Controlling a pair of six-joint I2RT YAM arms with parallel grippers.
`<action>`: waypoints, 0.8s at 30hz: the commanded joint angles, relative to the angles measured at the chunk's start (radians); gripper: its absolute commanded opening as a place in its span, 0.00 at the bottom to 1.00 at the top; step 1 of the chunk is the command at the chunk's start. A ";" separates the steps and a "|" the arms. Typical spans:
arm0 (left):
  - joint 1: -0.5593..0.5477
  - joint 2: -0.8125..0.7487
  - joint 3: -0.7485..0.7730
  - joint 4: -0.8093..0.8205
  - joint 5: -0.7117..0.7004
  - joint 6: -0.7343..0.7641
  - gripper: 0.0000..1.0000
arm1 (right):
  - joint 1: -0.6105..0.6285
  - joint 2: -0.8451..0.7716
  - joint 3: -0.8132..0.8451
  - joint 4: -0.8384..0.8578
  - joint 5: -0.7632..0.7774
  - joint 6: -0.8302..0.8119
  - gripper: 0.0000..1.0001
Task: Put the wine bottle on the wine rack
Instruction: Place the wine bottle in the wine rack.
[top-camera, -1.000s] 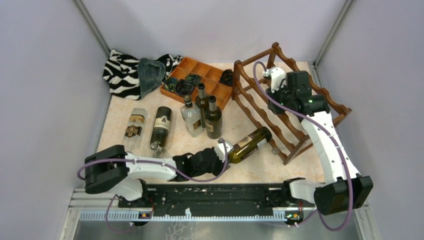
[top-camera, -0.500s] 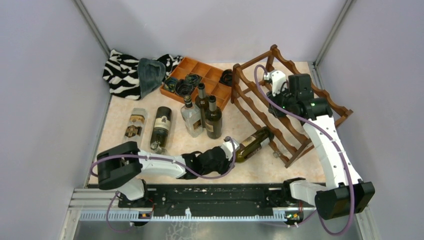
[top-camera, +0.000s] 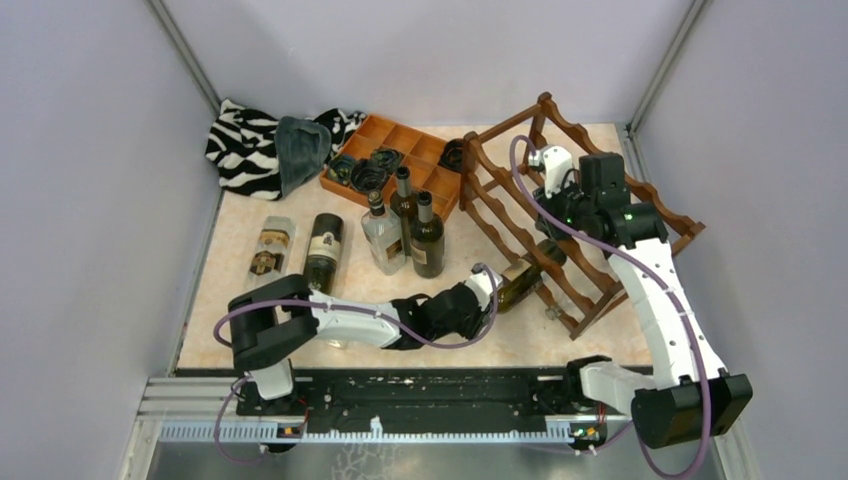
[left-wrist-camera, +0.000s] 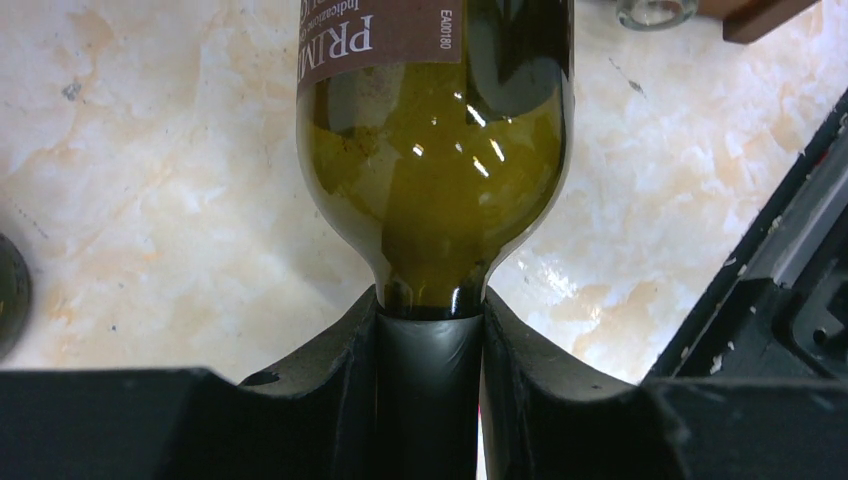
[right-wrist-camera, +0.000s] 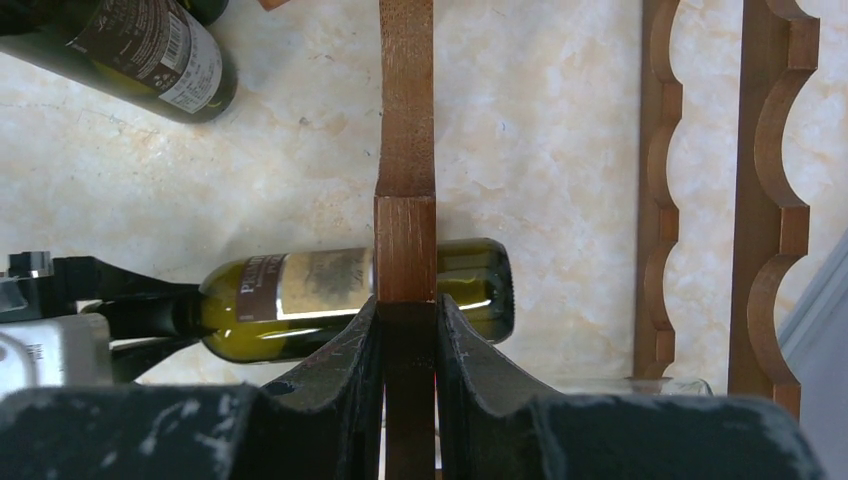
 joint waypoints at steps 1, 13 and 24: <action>0.015 0.026 0.094 0.128 -0.032 0.030 0.00 | -0.007 -0.067 0.018 0.070 -0.090 0.022 0.00; 0.045 0.123 0.188 0.174 0.019 0.103 0.00 | -0.007 -0.102 0.000 0.059 -0.124 0.002 0.00; 0.088 0.199 0.280 0.195 0.076 0.123 0.00 | -0.006 -0.105 -0.017 0.068 -0.142 -0.004 0.00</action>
